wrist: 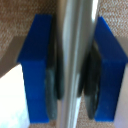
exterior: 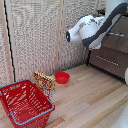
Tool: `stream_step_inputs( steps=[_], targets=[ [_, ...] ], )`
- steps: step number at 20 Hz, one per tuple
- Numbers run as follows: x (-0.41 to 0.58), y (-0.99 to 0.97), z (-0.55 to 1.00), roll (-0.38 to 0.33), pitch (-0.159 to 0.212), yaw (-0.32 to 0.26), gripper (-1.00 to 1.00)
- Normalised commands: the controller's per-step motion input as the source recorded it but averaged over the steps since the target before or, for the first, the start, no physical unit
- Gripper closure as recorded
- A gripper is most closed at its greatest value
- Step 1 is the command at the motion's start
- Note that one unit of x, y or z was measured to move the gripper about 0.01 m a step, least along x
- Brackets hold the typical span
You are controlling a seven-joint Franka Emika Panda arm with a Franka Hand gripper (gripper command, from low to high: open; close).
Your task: Compassionately, move the pinch receptors towards pink recepticle. Embrace the recepticle delicately and rise accordingly. Progress forward guided by applied tension and move towards the highest section of the storage unit. Place the recepticle delicately and shut the storage unit.
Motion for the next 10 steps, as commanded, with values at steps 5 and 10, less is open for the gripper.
stream_step_inputs(
  steps=[5, 10],
  targets=[
    [0.026, -0.82, 0.40, -0.021, 0.061, -0.100, 1.00],
    [0.005, -0.79, 0.31, 0.001, 0.026, -0.086, 1.00]
  ],
)
